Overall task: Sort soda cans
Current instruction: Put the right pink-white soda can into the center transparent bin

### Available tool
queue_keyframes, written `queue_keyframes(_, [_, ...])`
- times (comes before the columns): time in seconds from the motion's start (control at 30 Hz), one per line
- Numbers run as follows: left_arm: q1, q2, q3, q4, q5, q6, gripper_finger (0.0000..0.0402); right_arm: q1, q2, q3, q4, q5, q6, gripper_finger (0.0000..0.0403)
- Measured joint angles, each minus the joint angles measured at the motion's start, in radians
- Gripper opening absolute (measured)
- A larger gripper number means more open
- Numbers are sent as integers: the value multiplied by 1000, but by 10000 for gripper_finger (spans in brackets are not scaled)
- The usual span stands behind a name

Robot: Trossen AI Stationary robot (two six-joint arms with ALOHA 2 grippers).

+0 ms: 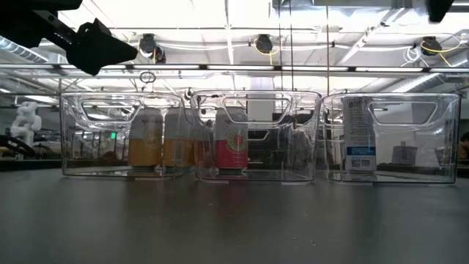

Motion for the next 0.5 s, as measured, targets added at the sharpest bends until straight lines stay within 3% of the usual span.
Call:
queue_keyframes(0.2, [0, 0, 0, -3, 0, 1, 390, 69, 44, 105, -7, -17, 123, 384])
queue_keyframes(0.5, [0, 0, 0, -6, 0, 9, 390, 116, 39, 100, -49, -71, 164, 385])
